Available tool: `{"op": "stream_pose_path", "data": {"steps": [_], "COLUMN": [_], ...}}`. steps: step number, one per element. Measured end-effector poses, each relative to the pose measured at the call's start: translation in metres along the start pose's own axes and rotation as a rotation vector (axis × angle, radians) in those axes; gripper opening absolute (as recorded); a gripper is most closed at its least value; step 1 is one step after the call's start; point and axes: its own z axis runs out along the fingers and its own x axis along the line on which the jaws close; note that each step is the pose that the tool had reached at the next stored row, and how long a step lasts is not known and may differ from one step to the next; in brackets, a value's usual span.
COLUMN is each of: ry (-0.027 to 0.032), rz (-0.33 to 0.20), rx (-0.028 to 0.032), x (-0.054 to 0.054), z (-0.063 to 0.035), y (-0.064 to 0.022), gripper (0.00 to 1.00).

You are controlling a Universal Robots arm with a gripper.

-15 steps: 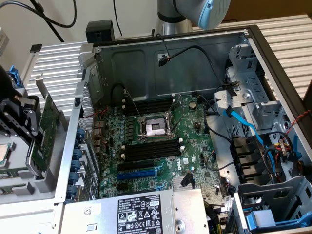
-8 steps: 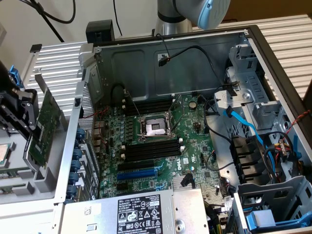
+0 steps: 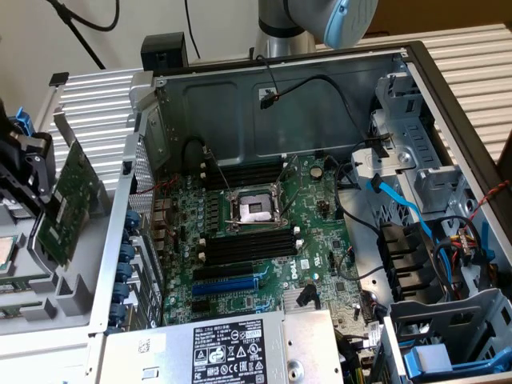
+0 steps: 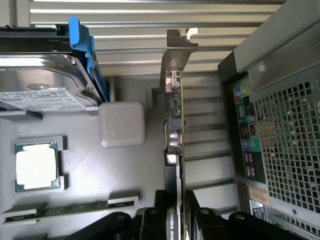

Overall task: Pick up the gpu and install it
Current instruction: 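Pick up the gpu and move the gpu toward the slot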

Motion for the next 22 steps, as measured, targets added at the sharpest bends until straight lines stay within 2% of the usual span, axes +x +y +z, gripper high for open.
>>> {"op": "stream_pose_path", "data": {"steps": [5,15,22], "ry": [-0.0001,-0.0001,-0.0003], "rz": [0.000,0.000,0.001], "rx": [0.0001,0.0001,0.0003], "x": [0.002,0.006,0.008], "z": [-0.0095,-0.0199,-0.0369], "y": [0.0008,0.0041,0.0061], "gripper": [0.27,0.26,0.26]}}
